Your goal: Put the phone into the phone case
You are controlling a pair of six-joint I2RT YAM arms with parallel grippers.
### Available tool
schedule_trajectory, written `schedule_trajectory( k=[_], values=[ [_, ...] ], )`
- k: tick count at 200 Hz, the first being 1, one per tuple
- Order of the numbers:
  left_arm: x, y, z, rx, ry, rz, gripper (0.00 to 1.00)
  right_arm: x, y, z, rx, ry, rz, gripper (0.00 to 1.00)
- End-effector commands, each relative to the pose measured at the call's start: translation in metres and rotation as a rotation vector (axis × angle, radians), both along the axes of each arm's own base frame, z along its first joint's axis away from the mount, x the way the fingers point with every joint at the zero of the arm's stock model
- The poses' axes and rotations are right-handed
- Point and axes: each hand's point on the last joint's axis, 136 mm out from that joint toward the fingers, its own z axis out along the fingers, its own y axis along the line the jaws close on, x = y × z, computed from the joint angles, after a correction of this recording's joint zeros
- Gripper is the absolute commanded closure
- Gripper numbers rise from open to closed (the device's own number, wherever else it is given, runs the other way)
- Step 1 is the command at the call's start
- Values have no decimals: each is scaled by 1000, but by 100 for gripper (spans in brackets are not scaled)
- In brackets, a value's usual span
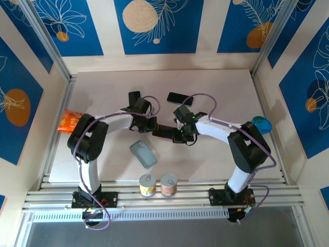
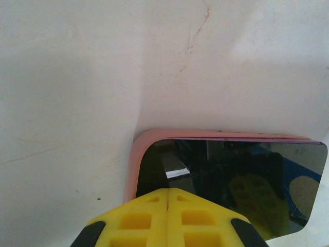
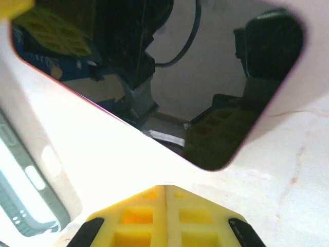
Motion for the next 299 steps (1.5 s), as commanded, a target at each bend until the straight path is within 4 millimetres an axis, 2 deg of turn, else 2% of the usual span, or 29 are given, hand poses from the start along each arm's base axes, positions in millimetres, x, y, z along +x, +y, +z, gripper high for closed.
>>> schedule_trajectory(
  k=[1, 34, 83, 151, 221, 262, 299],
  values=[
    [-7, 10, -31, 95, 38, -9, 95, 12, -6, 33, 19, -56, 16, 100],
    [-6, 11, -28, 104, 33, -11, 95, 18, -17, 28, 31, -41, -8, 100],
    [-8, 8, -32, 91, 53, -20, 95, 22, -12, 14, 36, -4, -6, 100],
    [-11, 8, -34, 89, 68, -22, 95, 12, -15, -18, -7, 61, -15, 100],
    [-14, 9, -37, 91, 76, -17, 95, 9, -17, -35, -49, 86, -6, 100],
    [-16, 9, -39, 89, 86, -24, 95, -6, -18, -58, -116, 130, 24, 100],
    [-23, 9, -43, 101, 94, -35, 95, -35, -18, -84, -173, 205, 53, 100]
  ],
)
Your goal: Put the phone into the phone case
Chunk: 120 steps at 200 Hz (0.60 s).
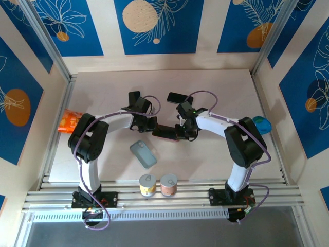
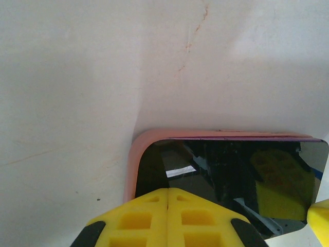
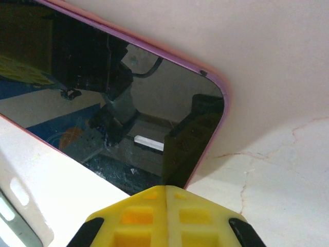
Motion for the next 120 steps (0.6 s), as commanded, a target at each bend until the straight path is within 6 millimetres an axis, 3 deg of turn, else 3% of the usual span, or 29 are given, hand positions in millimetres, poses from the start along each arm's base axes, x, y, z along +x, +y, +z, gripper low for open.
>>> schedule_trajectory(
  k=[1, 57, 120],
  values=[
    [-22, 10, -43, 90, 90, -18, 95, -52, -4, -61, -104, 178, 55, 100],
    [-30, 8, -51, 88, 105, -28, 95, -93, -3, -94, -167, 276, 91, 100],
    [-33, 10, -55, 91, 108, -28, 96, -113, -5, -114, -172, 348, 77, 100]
  ],
)
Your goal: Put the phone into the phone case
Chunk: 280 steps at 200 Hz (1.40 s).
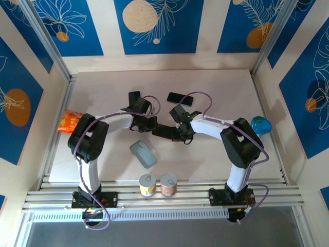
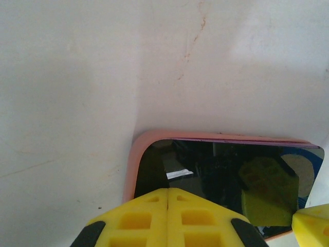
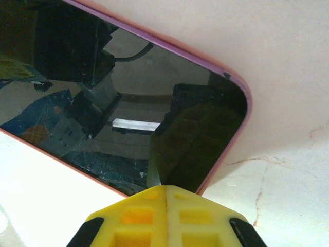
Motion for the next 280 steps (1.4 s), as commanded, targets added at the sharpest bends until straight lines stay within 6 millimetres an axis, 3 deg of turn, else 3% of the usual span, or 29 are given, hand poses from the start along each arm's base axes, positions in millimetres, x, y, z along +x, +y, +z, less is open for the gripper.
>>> schedule_trajectory(
  k=[1, 19, 37, 97, 119, 148, 198, 243, 280],
  values=[
    [-35, 11, -53, 100, 130, -29, 96, -108, -12, -100, -75, 403, 60, 100],
    [-36, 11, -54, 101, 131, -30, 96, -105, -10, -95, -60, 394, 58, 100],
    [-34, 11, -52, 102, 128, -31, 96, -91, -4, -76, -21, 351, 48, 100],
    [-25, 8, -40, 100, 95, -28, 96, -1, 6, 46, 179, 56, 14, 100],
    [-22, 7, -33, 96, 78, -24, 96, 22, -3, 67, 197, 3, 0, 100],
    [-18, 5, -26, 89, 65, -22, 96, 36, -16, 61, 183, 4, -15, 100],
    [-15, 5, -18, 92, 50, -19, 96, 44, -22, 37, 142, 40, -11, 100],
    [-16, 6, -19, 93, 55, -19, 96, 44, -20, 16, 109, 77, -6, 100],
    [-20, 7, -24, 97, 67, -20, 96, 31, -24, -12, 13, 129, 17, 100]
  ],
)
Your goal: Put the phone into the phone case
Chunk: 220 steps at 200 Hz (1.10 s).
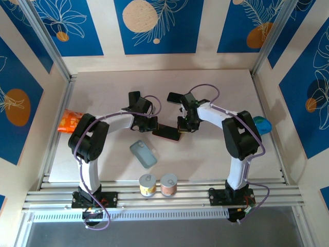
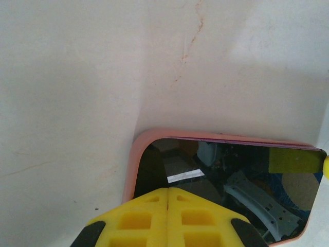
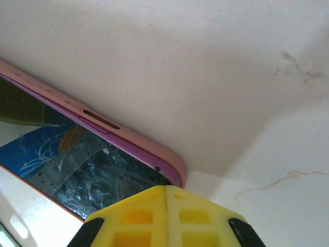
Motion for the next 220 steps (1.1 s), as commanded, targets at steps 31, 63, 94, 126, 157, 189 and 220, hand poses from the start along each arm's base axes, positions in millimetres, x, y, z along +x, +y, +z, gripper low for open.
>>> schedule_trajectory(
  k=[31, 63, 94, 126, 157, 189, 220],
  values=[
    [-24, 9, -31, 73, 86, -15, 96, -32, 0, -50, -107, 123, 58, 100],
    [-26, 9, -34, 66, 92, -14, 96, -47, 0, -63, -124, 158, 62, 100],
    [-27, 8, -35, 59, 94, -12, 96, -57, 0, -70, -137, 175, 61, 100],
    [-26, 7, -36, 56, 96, -12, 96, -61, 1, -70, -122, 173, 41, 100],
    [-21, 4, -36, 56, 88, -18, 96, -55, 12, -55, -26, 143, -17, 100],
    [-5, -4, -33, 57, 73, -26, 96, -48, 26, -37, 118, 118, -101, 100],
    [21, -8, -24, 66, 32, -22, 96, -47, 31, -27, 162, 103, -130, 100]
  ],
)
